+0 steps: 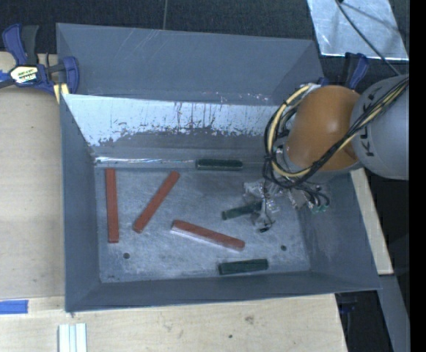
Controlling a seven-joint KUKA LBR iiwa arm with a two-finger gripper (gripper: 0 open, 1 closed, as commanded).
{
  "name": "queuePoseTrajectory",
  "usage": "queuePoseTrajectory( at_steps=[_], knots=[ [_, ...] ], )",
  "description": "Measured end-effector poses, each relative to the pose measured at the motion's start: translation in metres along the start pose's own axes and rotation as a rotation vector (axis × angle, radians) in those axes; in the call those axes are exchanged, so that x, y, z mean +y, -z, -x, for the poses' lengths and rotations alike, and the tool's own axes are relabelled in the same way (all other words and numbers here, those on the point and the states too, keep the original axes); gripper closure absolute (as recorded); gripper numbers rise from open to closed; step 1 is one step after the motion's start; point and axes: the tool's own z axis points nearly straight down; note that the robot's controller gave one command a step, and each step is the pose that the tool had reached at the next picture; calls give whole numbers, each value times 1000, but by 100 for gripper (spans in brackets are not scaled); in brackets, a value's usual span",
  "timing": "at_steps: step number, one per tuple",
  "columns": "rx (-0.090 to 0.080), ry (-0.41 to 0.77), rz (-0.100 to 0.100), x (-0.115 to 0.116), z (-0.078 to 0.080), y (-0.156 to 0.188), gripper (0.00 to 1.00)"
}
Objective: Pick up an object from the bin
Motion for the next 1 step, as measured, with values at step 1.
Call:
queuePoseTrajectory(
  at_steps=[1],
  knots=[
    [-11, -37, -4, 6, 52, 185, 100]
  ],
)
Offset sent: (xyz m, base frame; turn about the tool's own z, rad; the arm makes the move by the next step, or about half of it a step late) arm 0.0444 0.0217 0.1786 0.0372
